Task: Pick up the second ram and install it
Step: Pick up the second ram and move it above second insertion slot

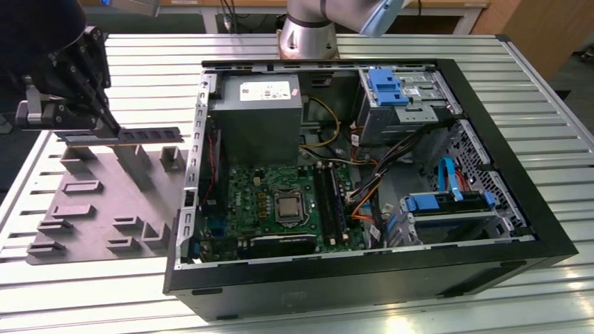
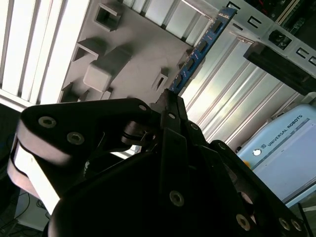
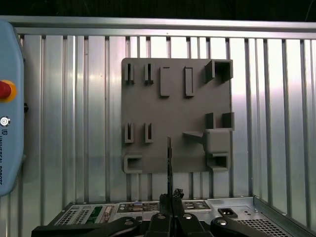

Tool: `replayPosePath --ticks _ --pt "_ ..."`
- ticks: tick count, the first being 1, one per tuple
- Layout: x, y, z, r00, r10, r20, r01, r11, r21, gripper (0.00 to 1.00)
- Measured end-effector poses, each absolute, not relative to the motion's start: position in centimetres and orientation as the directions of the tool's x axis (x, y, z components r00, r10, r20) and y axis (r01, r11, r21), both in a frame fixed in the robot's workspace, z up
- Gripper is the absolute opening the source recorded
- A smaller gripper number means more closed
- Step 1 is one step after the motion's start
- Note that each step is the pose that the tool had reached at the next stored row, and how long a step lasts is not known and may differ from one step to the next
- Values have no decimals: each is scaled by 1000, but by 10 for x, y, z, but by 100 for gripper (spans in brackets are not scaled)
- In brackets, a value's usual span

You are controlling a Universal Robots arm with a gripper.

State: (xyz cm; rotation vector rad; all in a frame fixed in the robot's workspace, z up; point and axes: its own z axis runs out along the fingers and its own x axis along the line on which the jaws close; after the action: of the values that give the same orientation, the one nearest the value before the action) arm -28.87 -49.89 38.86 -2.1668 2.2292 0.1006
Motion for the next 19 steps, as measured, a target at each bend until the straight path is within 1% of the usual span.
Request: replayPosePath --ticks 19 --pt "-271 -499 389 -29 -997 -67 -999 28 25 12"
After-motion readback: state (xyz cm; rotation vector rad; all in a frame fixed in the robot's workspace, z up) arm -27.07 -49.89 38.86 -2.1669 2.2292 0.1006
